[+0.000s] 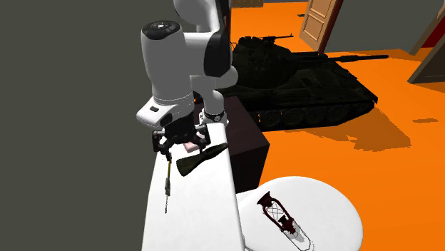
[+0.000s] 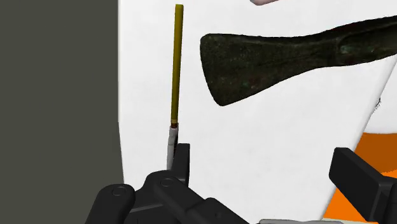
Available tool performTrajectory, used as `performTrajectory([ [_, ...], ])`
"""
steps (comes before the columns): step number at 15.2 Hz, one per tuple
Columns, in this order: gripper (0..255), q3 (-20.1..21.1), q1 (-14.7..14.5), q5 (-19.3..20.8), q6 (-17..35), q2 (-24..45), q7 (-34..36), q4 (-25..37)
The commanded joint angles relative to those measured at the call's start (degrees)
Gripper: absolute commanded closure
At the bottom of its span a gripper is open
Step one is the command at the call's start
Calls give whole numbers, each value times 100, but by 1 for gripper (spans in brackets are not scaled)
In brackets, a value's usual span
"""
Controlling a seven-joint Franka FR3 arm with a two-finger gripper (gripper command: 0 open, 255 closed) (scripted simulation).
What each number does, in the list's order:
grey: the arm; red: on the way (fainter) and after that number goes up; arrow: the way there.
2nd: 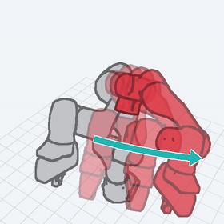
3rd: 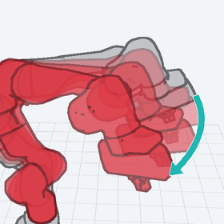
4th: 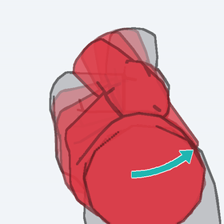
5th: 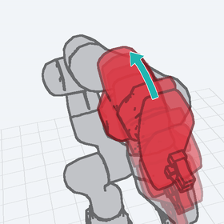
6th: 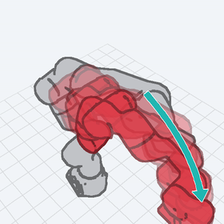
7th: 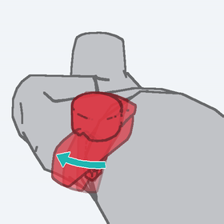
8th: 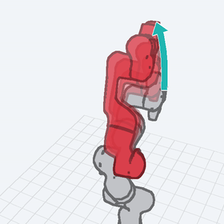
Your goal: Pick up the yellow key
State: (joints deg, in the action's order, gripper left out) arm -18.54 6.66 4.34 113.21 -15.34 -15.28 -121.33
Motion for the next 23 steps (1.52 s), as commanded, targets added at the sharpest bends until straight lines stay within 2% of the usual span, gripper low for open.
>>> performTrajectory([
  [1, 0, -180, 56, -91, 124, 383, -199, 201],
  [5, 0, -467, 189, -358, 242, 1140, -578, 698],
  [14, 0, -474, 211, -426, 814, 1292, -634, 265],
  [15, 255, -474, 211, -429, 817, 1299, -636, 268],
  [23, 255, -480, 217, -422, 852, 1278, -646, 214],
])
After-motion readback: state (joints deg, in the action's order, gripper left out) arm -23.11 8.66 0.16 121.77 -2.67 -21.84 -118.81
